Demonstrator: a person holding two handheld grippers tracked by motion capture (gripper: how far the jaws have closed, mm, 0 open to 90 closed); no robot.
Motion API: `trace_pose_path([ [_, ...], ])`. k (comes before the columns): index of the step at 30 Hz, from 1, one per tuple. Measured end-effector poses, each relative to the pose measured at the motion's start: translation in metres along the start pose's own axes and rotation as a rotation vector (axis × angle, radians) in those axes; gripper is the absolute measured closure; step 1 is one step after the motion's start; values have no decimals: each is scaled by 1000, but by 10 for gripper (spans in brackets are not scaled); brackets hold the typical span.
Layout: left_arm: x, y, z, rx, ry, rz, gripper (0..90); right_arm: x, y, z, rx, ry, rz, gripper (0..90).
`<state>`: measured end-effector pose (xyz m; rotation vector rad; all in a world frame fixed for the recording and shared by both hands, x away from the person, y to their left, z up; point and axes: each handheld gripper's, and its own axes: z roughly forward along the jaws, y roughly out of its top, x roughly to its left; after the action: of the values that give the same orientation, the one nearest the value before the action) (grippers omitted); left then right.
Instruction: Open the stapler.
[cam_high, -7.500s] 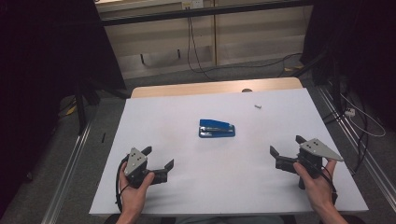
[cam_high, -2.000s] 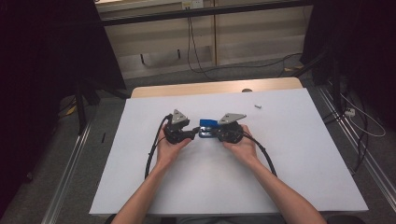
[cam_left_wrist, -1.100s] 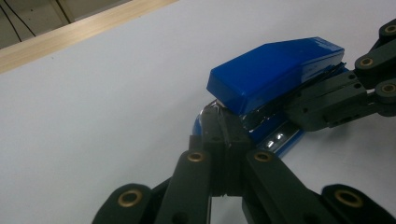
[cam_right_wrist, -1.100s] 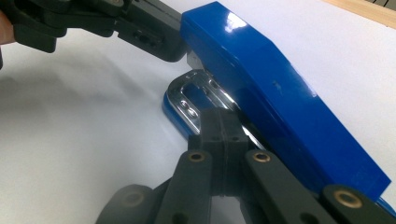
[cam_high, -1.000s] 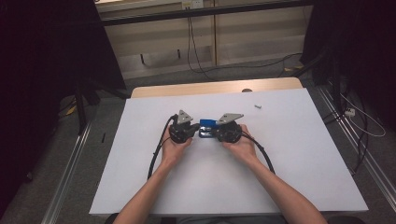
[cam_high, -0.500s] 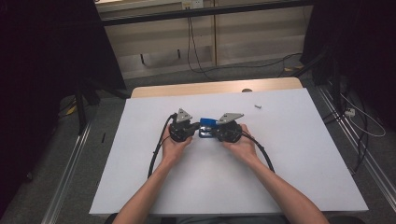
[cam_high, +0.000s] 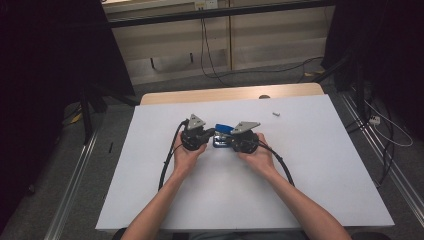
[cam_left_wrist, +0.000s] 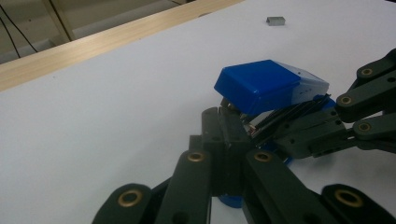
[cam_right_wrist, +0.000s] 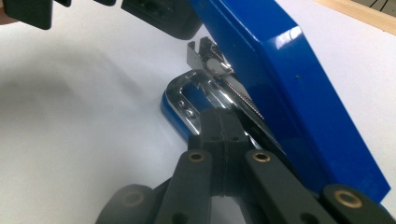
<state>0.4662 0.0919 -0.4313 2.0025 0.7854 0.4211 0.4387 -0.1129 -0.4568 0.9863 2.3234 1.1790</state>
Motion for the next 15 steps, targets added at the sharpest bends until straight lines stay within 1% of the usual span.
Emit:
trace_pose_path([
  [2,-1,1,0,-3,5,-3,900,0,0,0,0,1,1,900],
  [7,-1,2,-1,-8,1,-4,900,1,0,0,1,-6,-5,900],
  [9,-2,2,-1,-13,0,-10,900,1,0,0,1,-6,-3,900],
  [15,-1,6,-2,-22,-11,-15,900,2,0,-1,3,-4,18,900],
])
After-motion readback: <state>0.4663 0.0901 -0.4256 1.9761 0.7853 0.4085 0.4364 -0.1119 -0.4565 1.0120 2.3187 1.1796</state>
